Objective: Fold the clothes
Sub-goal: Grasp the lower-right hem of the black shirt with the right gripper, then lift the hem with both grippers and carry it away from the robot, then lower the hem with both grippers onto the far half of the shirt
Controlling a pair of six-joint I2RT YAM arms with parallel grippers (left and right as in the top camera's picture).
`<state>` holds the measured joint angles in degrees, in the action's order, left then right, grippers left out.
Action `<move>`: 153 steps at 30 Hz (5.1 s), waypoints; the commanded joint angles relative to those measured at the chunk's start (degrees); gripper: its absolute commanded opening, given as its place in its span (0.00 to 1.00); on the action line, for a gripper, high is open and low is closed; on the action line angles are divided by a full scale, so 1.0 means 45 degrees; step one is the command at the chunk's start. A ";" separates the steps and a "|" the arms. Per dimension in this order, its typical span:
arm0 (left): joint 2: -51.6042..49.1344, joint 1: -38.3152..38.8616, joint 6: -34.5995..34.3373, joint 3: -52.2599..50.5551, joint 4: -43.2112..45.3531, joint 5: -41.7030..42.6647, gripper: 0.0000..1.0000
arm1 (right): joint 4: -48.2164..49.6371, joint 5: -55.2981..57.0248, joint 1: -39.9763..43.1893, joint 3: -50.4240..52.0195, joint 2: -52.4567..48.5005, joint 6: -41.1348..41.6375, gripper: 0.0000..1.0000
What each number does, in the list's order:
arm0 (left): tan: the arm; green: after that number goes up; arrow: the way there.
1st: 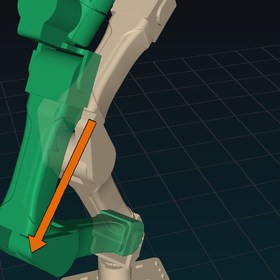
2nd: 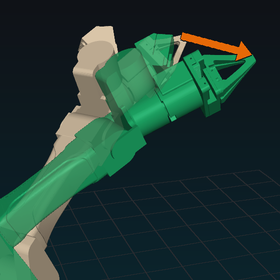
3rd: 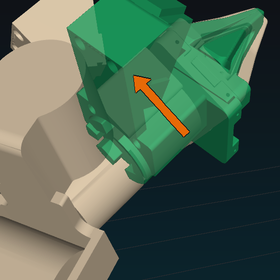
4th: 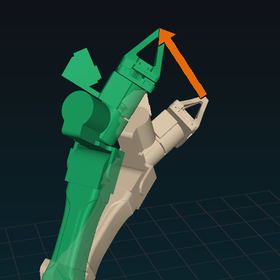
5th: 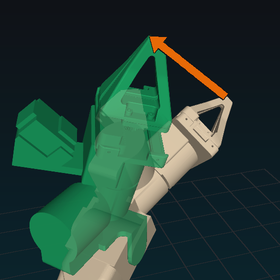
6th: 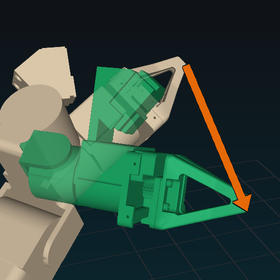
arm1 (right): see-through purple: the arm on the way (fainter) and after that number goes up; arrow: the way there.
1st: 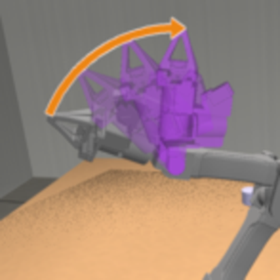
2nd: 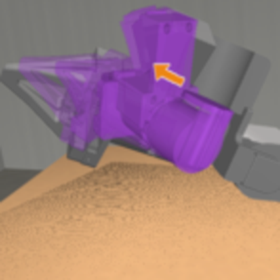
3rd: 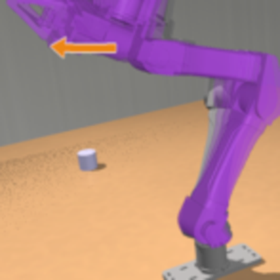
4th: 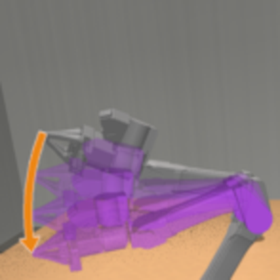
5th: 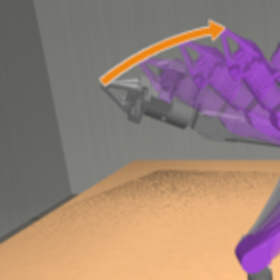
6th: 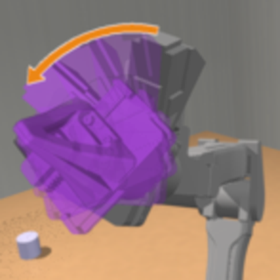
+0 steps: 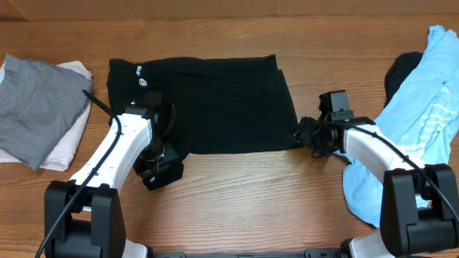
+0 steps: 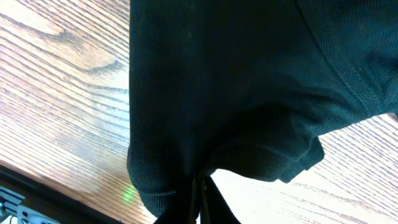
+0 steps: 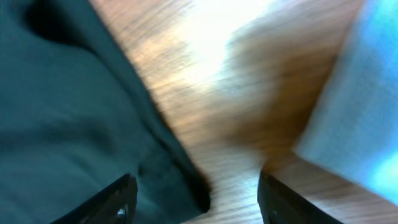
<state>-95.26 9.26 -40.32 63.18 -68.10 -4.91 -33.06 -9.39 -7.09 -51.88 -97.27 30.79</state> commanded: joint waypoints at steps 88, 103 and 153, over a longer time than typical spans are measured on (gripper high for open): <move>-0.1472 -0.2195 0.3963 -0.2103 0.5459 0.2108 0.04 | -0.1807 0.3055 0.0238 -0.1394 -0.1535 -0.0520 0.08; 0.2764 -0.2914 0.7242 0.3041 0.1073 0.5498 0.04 | -0.5595 0.2161 0.0238 -0.6878 0.0719 -0.1617 0.04; -0.3050 -0.4065 0.2482 1.2361 1.3129 0.5469 0.04 | 0.0918 0.4745 0.1496 -1.5280 -0.2409 -0.3172 0.04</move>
<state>-110.78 -6.90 -25.23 112.09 -10.44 20.45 -29.45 10.20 -3.77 -115.98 -110.41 14.37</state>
